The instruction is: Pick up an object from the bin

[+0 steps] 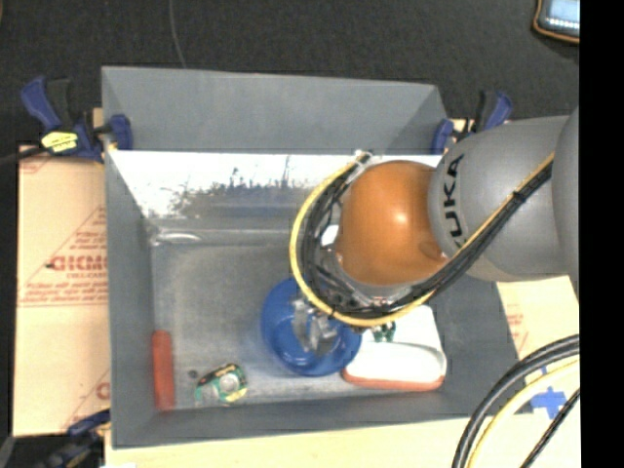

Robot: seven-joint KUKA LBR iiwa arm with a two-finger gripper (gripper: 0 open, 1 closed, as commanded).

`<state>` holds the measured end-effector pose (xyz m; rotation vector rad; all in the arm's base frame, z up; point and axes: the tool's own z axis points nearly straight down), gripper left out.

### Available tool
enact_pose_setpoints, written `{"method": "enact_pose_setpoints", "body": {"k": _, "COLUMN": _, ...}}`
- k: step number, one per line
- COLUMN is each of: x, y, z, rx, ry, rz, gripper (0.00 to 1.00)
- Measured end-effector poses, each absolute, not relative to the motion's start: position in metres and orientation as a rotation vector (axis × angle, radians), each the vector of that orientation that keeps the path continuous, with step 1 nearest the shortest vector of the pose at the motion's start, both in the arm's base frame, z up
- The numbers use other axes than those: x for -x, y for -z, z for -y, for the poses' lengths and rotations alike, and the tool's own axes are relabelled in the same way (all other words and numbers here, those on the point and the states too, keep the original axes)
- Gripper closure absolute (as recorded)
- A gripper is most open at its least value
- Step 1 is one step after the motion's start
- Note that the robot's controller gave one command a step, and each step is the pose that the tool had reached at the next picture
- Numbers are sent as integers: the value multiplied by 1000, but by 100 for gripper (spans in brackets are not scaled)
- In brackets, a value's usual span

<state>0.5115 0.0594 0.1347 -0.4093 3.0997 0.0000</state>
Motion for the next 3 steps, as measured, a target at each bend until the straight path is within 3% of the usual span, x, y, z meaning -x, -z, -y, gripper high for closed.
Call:
{"method": "enact_pose_setpoints", "body": {"k": 1, "x": -519, "y": -152, "z": -59, "rx": 420, "ry": 1, "rz": -3104, "gripper": 100}}
{"method": "enact_pose_setpoints", "body": {"k": 2, "x": -485, "y": -167, "z": -86, "rx": 645, "ry": 1, "rz": -3065, "gripper": 100}}
{"method": "enact_pose_setpoints", "body": {"k": 3, "x": -484, "y": -147, "z": -28, "rx": 445, "ry": 6, "rz": -3089, "gripper": 100}}
